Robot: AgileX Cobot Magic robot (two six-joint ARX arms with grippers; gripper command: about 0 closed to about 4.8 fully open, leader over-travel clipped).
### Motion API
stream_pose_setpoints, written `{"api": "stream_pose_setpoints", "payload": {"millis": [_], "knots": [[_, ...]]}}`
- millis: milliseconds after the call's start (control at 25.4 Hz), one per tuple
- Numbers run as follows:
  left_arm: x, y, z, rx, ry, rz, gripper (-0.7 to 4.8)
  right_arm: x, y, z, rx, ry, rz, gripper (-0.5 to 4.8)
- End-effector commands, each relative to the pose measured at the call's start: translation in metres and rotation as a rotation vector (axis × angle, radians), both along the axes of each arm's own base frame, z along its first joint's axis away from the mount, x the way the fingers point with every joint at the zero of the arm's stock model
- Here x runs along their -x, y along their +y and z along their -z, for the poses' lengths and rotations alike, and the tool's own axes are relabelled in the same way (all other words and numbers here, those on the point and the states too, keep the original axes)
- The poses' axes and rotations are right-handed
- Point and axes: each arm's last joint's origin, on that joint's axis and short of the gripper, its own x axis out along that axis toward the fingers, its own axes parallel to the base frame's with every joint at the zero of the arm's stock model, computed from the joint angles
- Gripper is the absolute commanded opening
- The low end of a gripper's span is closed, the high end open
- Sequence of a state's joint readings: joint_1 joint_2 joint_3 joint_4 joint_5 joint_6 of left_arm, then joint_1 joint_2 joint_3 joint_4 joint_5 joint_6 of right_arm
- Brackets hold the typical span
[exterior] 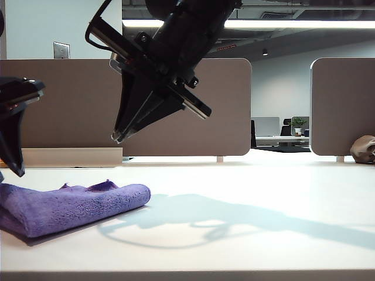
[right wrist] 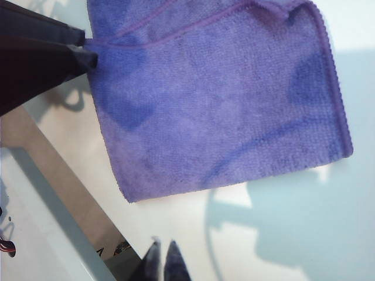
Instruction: Fold the bottom of the cloth upward, then fold it vertically to form a square shape.
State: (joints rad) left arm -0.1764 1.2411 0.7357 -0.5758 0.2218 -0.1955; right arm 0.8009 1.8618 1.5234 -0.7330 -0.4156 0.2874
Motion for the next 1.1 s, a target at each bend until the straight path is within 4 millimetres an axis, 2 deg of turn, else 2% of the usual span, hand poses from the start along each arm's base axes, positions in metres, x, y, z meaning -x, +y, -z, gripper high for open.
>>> {"api": "stream_pose_setpoints", "payload": {"millis": [39, 393, 669, 787, 944, 1101], "knots": [[-0.002, 0.001, -0.003, -0.033, -0.029, -0.017, 1.48, 0.001, 0.000, -0.004, -0.013, -0.009, -0.007, 0.23], [-0.007, 0.001, -0.007, -0.042, -0.086, -0.034, 1.48, -0.001, 0.001, -0.005, -0.030, -0.027, -0.004, 0.27], [-0.008, 0.005, -0.007, -0.085, -0.100, -0.072, 1.48, -0.024, -0.022, -0.004, -0.063, 0.037, 0.093, 0.69], [-0.010, 0.006, -0.008, -0.090, -0.118, -0.097, 1.48, -0.033, -0.032, -0.005, -0.093, 0.065, 0.109, 1.20], [-0.011, 0.008, -0.008, -0.082, -0.119, -0.113, 1.48, -0.040, -0.038, -0.006, -0.153, 0.096, 0.109, 1.22], [-0.011, 0.008, -0.009, -0.082, -0.123, -0.116, 1.48, -0.046, -0.036, -0.010, -0.217, 0.081, 0.129, 1.22]]}}
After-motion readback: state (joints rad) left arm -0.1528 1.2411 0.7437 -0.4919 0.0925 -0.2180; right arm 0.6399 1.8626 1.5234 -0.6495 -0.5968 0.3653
